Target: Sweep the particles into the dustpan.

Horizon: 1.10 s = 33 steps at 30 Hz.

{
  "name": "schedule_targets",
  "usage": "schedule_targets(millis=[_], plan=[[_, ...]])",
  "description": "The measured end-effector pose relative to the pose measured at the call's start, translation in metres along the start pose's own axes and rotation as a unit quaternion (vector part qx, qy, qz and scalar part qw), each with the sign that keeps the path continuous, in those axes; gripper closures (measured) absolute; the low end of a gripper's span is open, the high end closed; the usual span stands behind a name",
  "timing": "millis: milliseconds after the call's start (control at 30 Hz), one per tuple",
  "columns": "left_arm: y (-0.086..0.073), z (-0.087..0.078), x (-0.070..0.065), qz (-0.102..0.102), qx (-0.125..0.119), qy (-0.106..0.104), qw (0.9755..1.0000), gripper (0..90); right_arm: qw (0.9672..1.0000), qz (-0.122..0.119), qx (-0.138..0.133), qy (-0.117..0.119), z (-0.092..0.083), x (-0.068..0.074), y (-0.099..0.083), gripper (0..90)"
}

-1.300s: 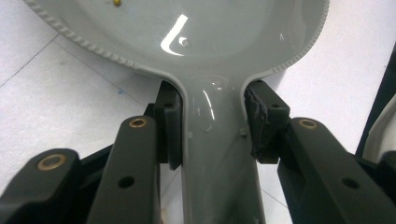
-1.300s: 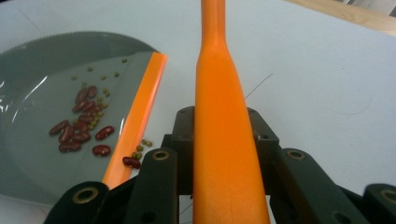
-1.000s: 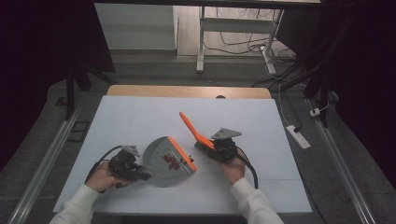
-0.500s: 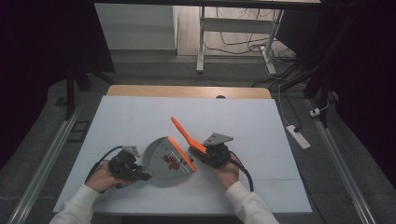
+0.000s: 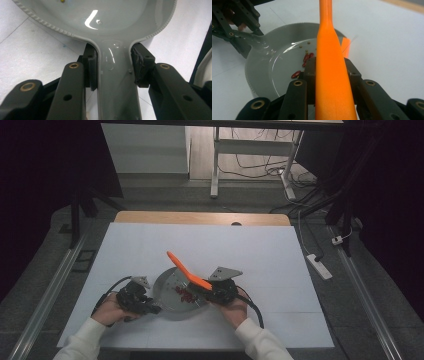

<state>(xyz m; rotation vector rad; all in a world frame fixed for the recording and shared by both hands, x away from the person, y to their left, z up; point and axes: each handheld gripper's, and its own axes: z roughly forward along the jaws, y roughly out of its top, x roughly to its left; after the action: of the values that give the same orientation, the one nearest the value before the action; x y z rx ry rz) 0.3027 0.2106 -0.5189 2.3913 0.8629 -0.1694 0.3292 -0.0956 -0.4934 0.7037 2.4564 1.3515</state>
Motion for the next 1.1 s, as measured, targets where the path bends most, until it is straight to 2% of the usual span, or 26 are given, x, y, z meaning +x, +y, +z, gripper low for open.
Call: schedule_targets(millis=[67,100,133,167,267,400,533,867,1100], plan=[[0.000,0.000,0.000,0.000,0.000,0.000,1.0000,60.9,0.9999,0.002,-0.015,-0.001,-0.005,-0.003,0.002,70.3],[0.000,0.000,0.000,0.000,0.000,0.000,1.0000,60.9,0.9997,0.005,-0.021,-0.009,-0.008,-0.006,0.004,70.2],[0.000,0.000,0.000,0.000,0.000,0.000,1.0000,60.9,0.9992,0.013,-0.029,-0.025,-0.016,-0.014,0.005,70.2],[0.000,0.000,0.000,0.000,0.001,0.000,1.0000,60.9,0.9992,0.013,-0.029,-0.025,-0.016,-0.014,0.005,70.2],[0.000,0.000,0.000,0.000,0.000,0.001,1.0000,60.9,0.9982,0.028,-0.034,-0.040,-0.023,-0.026,0.004,70.2],[0.000,0.001,0.000,-0.001,0.001,0.001,1.0000,60.9,0.9971,0.046,-0.026,-0.054,-0.025,-0.038,-0.002,70.2],[0.000,0.001,0.000,0.000,0.000,0.001,1.0000,60.9,0.9971,0.048,-0.014,-0.058,-0.023,-0.042,-0.005,70.2],[0.000,-0.001,-0.001,0.003,-0.008,0.007,0.9999,60.9,0.9975,0.044,-0.006,-0.056,-0.020,-0.042,-0.006,70.2],[0.000,-0.002,-0.004,0.008,-0.021,0.016,0.9996,60.9,0.9975,0.042,-0.012,-0.056,-0.025,-0.042,-0.005,70.2]])
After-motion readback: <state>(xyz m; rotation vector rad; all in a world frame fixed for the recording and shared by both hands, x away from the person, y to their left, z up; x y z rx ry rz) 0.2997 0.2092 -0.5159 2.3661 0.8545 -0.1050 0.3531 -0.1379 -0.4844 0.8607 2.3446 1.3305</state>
